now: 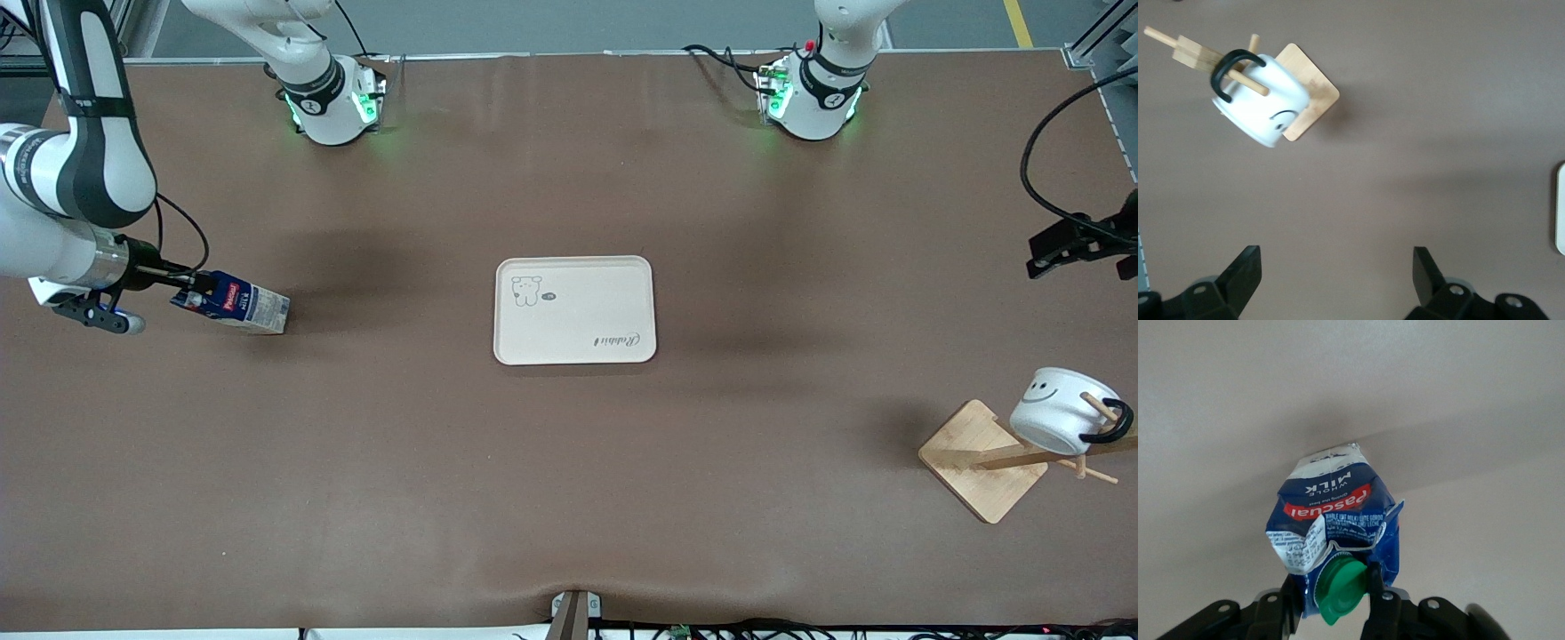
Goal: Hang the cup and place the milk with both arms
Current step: 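Carry the milk carton away from the tray and lower it with the right gripper, then release the milk carton on the table and raise the right gripper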
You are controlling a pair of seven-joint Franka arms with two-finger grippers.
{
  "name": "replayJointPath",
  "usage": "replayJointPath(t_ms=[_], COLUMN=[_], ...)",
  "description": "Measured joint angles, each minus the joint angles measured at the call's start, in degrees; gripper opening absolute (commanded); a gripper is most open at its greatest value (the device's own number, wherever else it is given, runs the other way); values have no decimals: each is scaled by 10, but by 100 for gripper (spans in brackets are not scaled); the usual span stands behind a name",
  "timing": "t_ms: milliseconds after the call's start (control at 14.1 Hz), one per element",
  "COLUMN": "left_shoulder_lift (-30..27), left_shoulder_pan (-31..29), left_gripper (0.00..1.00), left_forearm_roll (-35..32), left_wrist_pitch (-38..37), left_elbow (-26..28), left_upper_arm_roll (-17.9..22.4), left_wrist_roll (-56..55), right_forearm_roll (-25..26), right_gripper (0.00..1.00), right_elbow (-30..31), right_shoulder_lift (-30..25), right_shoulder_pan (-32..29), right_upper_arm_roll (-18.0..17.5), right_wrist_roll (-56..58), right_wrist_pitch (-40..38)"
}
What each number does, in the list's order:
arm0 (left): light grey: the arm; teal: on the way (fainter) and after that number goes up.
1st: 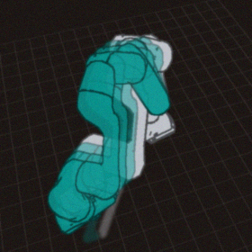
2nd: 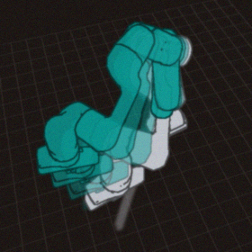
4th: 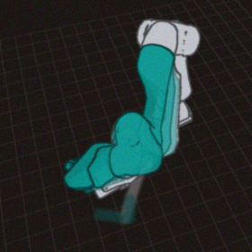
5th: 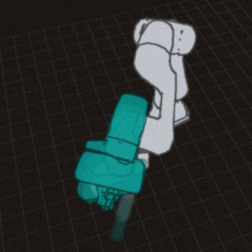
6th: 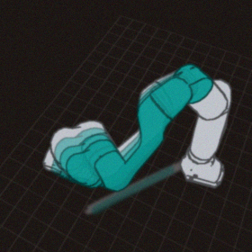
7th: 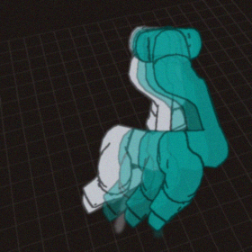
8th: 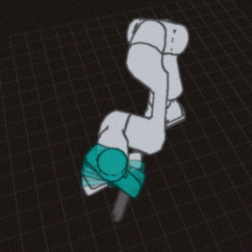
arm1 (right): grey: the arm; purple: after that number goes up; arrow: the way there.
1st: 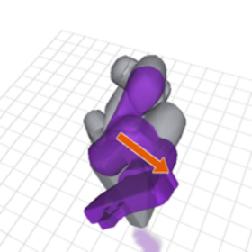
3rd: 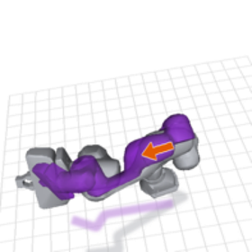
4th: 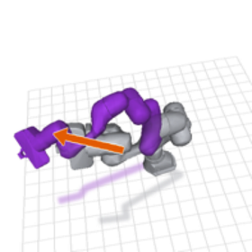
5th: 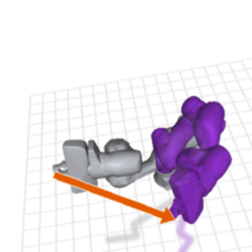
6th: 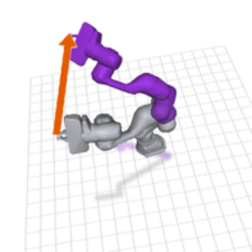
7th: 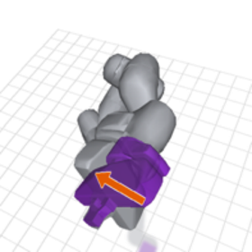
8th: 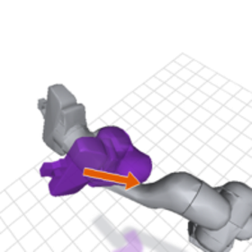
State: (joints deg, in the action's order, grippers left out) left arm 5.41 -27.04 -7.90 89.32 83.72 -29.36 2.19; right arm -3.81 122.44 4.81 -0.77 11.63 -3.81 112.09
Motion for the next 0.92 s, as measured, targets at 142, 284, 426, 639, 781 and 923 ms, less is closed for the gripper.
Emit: replayJointPath(t_ms=[142,284,426,639,781,923], left_shoulder_lift=[-19,-36,-52,-71,-80,-97], left_shoulder_pan=[75,131,180,230,230,233], left_gripper=[100,100,100,100,100,100], left_forearm_roll=[0,0,1,21,28,29], left_wrist_pitch=[-25,-36,-35,-34,-32,-16], left_elbow=[0,7,27,52,63,87], left_upper_arm_roll=[67,125,178,241,246,246], left_wrist_roll=[-3,-3,-3,-3,-11,-27], right_forearm_roll=[1,2,2,2,2,2], right_gripper=[100,100,100,100,100,100], right_elbow=[6,11,9,-32,-83,-133], right_shoulder_lift=[-1,1,1,1,1,0], right_shoulder_pan=[0,0,0,0,0,5], right_upper_arm_roll=[-1,-2,-2,-4,-8,-12], right_wrist_roll=[0,0,0,0,-1,-1], right_wrist_pitch=[-3,-5,-10,-67,-122,-139])
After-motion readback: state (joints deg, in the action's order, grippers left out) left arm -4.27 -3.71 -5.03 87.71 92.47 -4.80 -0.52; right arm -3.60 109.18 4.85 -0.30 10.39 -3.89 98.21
